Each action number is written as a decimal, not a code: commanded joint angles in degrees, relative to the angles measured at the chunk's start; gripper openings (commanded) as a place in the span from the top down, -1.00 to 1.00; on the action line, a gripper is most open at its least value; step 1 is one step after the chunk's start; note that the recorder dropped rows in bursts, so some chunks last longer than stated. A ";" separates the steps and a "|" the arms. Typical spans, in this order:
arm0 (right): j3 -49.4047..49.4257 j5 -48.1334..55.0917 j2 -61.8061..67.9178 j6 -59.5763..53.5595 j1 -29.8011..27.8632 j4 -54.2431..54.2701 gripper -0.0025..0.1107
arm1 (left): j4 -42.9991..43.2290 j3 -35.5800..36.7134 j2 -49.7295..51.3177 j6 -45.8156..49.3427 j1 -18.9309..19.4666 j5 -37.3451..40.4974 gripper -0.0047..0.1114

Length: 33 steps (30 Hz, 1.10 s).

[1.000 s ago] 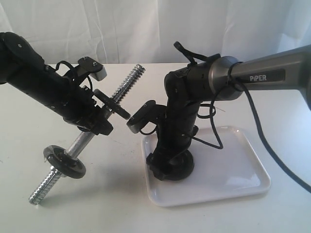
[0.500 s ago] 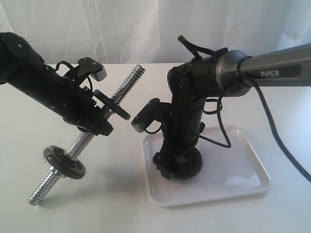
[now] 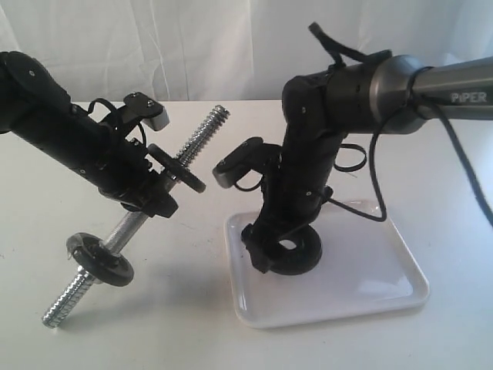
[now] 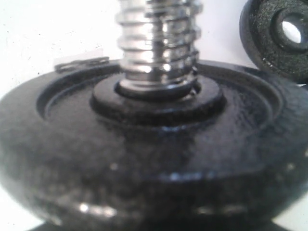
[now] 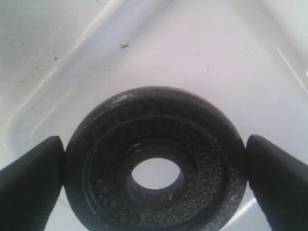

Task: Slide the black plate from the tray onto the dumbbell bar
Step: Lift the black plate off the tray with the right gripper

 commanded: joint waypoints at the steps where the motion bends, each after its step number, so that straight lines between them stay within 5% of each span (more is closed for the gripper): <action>1: -0.10 0.63 -5.01 -2.31 -2.90 4.49 0.96 | -3.34 -1.53 -3.51 -0.71 0.01 0.58 0.92; 8: -0.10 2.91 -8.89 -3.46 -7.32 8.67 0.96 | 0.79 -1.53 -3.51 -3.35 0.01 0.86 0.92; 25: -0.10 10.35 -11.21 -19.73 -21.37 48.60 0.96 | 3.79 -1.53 -3.51 -3.35 0.01 5.03 0.92; 33: -0.10 9.83 -11.21 -21.03 -21.67 56.13 0.96 | -3.61 -1.53 -3.51 0.74 -0.08 6.42 0.92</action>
